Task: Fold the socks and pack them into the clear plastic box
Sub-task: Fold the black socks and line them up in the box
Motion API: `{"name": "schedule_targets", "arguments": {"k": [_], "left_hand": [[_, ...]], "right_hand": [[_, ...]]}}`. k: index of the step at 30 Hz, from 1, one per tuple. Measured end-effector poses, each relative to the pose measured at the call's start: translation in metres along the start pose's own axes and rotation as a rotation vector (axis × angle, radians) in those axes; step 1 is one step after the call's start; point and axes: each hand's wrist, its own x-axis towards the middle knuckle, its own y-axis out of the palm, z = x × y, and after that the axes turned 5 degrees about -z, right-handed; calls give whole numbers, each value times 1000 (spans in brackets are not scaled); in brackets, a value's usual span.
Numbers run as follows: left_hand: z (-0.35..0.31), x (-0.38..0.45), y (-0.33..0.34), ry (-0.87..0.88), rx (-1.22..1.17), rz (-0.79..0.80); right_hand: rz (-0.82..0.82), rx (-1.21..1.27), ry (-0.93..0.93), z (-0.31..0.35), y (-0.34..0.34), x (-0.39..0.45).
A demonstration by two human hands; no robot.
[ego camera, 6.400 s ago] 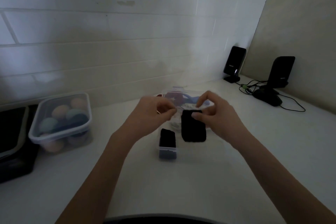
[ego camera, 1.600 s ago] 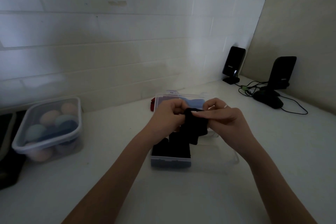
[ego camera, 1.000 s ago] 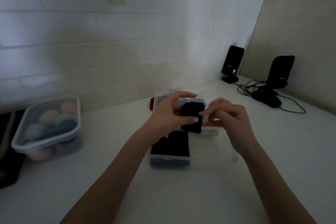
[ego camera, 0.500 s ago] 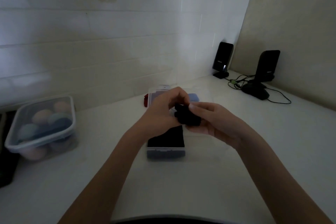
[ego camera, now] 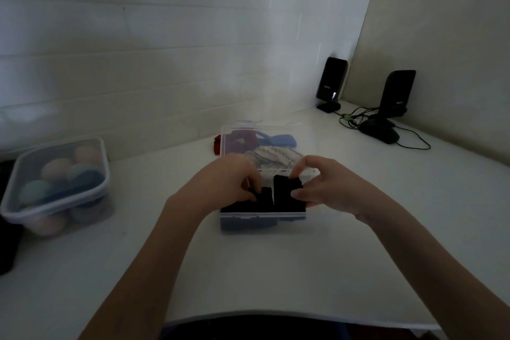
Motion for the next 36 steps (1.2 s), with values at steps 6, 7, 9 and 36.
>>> {"name": "schedule_targets", "arguments": {"k": [6,7,9,36], "left_hand": [[-1,0,3,-46,60,6],[-1,0,3,-49,55,8],[-1,-1,4,-43,42,10],[-9,0,13,57,-84,109]], "right_hand": [[-90,-341,-63,-6,14,9],[-105,-359,-60,-6,16,10],[-121,-398,-55,-6,19,10],[242,-638,-308,11,14,25]]}}
